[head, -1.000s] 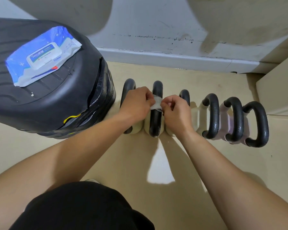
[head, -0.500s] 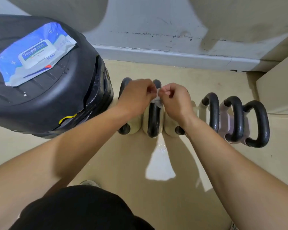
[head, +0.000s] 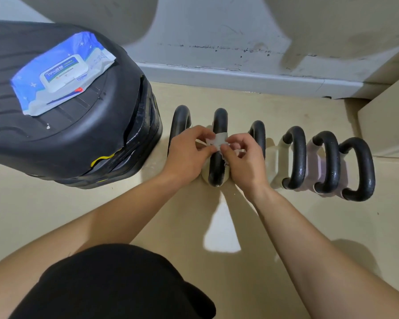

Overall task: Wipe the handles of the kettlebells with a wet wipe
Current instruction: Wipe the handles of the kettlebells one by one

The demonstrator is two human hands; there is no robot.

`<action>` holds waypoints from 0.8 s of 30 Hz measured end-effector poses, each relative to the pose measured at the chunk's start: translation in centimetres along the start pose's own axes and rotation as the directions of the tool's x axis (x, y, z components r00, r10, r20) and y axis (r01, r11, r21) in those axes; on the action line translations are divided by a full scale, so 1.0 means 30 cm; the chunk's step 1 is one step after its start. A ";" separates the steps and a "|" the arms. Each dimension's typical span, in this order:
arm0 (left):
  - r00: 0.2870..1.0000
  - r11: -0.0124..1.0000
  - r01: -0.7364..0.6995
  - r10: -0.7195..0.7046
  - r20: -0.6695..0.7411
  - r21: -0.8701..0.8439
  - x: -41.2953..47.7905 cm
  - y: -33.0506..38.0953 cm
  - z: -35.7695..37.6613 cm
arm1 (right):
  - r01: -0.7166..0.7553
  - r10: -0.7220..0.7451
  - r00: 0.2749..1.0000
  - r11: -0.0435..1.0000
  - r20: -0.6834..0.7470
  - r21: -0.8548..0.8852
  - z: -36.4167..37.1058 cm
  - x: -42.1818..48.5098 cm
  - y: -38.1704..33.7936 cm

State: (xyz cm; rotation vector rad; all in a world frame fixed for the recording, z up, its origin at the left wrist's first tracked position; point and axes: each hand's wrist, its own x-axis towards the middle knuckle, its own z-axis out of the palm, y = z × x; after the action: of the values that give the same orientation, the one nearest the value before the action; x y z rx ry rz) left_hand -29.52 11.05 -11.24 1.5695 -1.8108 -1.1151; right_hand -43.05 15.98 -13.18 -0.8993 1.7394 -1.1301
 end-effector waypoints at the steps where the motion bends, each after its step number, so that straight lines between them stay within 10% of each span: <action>1: 1.000 1.000 0.000 0.000 -0.001 0.022 0.013 0.007 0.004 | 0.016 -0.017 1.000 1.000 -0.019 -0.004 0.001 0.013 -0.003; 17: 0.982 0.954 -0.182 0.163 0.096 0.238 -0.066 -0.014 -0.016 | 0.081 -0.080 0.997 0.990 0.013 -0.116 -0.004 -0.058 0.034; 24: 0.973 0.977 0.209 -0.211 0.095 0.033 -0.199 -0.101 0.033 | 0.003 -0.005 1.000 0.994 -0.014 -0.108 0.019 -0.227 0.151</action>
State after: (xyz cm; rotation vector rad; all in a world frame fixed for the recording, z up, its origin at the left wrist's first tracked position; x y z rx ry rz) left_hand -27.31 17.07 -13.43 1.7811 -1.7557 -1.2920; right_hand -40.48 23.35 -15.72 -0.9625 1.8258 -1.0553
